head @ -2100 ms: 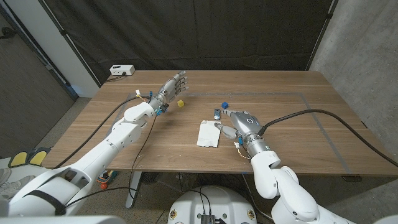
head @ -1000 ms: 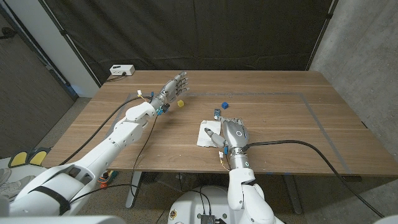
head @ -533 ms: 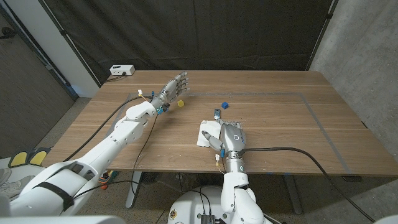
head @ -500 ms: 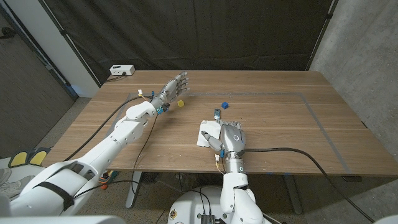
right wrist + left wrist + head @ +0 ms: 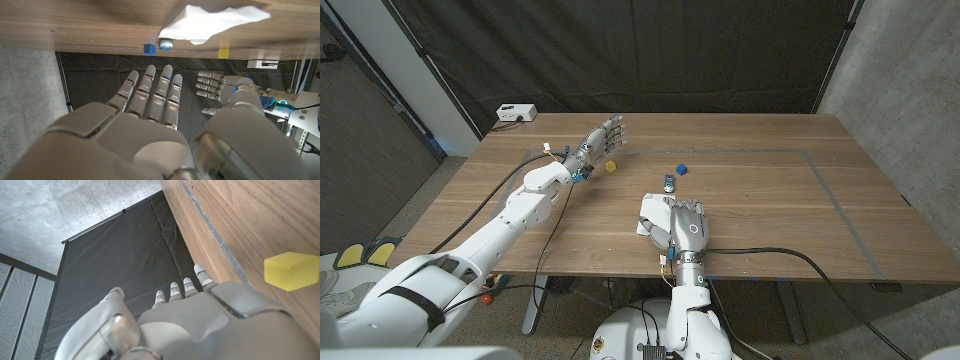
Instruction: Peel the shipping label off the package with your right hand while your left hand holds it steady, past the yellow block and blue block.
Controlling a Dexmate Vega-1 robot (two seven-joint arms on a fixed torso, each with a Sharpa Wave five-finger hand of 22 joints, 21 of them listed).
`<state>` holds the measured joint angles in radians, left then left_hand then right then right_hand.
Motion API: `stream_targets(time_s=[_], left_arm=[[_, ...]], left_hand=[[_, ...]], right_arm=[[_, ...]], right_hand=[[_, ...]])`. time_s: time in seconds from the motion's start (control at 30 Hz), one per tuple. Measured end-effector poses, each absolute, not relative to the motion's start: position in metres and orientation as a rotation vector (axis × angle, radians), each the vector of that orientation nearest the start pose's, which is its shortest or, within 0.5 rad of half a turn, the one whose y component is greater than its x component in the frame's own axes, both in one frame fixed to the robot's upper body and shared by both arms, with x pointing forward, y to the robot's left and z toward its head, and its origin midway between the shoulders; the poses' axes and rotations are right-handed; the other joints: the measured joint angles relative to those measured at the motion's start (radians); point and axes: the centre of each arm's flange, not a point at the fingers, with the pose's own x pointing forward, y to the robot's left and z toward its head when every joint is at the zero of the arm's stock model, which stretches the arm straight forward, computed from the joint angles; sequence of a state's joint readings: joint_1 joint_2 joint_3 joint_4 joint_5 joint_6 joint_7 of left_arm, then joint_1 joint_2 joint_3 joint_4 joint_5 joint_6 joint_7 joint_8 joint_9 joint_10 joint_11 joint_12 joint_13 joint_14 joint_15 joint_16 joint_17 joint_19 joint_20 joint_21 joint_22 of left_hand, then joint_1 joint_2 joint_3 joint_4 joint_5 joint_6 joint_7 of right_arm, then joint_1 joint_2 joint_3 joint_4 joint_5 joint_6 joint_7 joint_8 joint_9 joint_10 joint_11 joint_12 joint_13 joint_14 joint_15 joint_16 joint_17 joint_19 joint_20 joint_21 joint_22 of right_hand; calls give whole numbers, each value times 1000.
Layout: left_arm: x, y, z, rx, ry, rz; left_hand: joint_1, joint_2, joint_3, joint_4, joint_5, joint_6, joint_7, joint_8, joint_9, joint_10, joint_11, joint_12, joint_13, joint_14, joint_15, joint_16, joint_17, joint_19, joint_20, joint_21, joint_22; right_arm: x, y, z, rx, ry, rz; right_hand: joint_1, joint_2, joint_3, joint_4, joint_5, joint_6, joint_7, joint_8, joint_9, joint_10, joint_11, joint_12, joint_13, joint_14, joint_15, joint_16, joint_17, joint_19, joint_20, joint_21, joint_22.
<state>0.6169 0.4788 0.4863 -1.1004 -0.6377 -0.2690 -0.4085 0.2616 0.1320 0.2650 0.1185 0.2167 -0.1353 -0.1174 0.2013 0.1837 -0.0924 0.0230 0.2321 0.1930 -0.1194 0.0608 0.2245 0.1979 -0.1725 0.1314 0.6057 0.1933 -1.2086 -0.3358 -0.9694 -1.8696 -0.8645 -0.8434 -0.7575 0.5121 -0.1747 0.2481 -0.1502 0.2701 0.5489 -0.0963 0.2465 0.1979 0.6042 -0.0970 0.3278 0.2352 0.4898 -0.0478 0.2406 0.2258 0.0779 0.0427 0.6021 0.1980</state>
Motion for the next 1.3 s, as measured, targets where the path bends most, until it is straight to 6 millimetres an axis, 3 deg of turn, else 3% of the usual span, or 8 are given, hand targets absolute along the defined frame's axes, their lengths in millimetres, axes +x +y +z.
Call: stream_targets(time_s=[0.07,0.33,0.47,0.67,0.83,1.03,1.13,1.3], left_arm=[[678,240,14,134,-569,-564],[672,241,10,118,-578,-586],[668,242,7,116,-579,-603],[661,241,4,116,-585,-632],[656,240,5,113,-595,-651],[649,236,7,111,-613,-677],[646,235,7,110,-620,-689],[643,233,8,108,-626,-701]], left_hand=[[0,0,0,0,0,11,6,0,0,7,-7,0,0,6,2,0,0,0,0,0,0],[9,-9,3,-3,0,72,15,9,0,86,7,23,0,69,0,9,0,0,0,0,0],[9,-9,4,-4,0,96,17,17,0,120,13,29,0,102,9,17,-3,-1,13,0,0],[13,-13,4,-4,0,103,18,17,0,119,13,31,0,113,9,20,-3,4,18,0,-3],[13,-13,4,-4,0,108,13,17,0,127,16,31,0,113,9,20,-3,-2,24,0,-3],[13,-13,4,-4,0,109,12,17,0,130,13,31,0,116,12,20,0,-2,24,0,-3],[13,-13,4,-4,0,109,12,17,0,130,13,31,0,118,14,20,0,3,28,0,-3],[13,-13,4,-4,0,109,12,17,0,130,13,31,0,118,14,20,0,3,28,0,-3]], right_arm=[[454,-40,-190,-1146,-593,-458],[461,-38,-197,-1152,-585,-459],[464,-38,-201,-1156,-581,-455],[470,-39,-208,-1161,-571,-454],[471,-40,-213,-1168,-558,-461],[472,-44,-220,-1189,-531,-472],[472,-46,-223,-1205,-516,-479],[473,-48,-226,-1227,-507,-479]], right_hand=[[2,2,0,0,4,-5,5,-3,0,0,0,0,3,0,0,0,0,4,-4,0,0],[32,24,-5,-5,11,-21,21,-11,0,1,1,5,8,21,-1,11,9,20,2,0,0],[44,25,-5,-5,19,-39,39,-14,0,4,11,5,9,30,0,15,14,24,6,2,0],[58,24,-9,-1,27,-60,54,-29,0,-9,24,5,14,38,-2,19,19,52,-1,13,0],[105,39,-6,-4,43,-85,57,-36,4,-36,29,5,18,33,-2,18,27,66,-9,13,2],[134,47,-5,-5,56,-114,50,-37,5,-105,26,-17,27,-7,0,10,40,71,-15,13,5],[134,47,-17,6,56,-122,48,-43,5,-130,27,-19,28,-26,0,3,49,55,-18,13,5],[128,41,-35,23,63,-62,0,-20,3,-147,0,-25,32,-62,4,-1,66,33,-5,8,9]])
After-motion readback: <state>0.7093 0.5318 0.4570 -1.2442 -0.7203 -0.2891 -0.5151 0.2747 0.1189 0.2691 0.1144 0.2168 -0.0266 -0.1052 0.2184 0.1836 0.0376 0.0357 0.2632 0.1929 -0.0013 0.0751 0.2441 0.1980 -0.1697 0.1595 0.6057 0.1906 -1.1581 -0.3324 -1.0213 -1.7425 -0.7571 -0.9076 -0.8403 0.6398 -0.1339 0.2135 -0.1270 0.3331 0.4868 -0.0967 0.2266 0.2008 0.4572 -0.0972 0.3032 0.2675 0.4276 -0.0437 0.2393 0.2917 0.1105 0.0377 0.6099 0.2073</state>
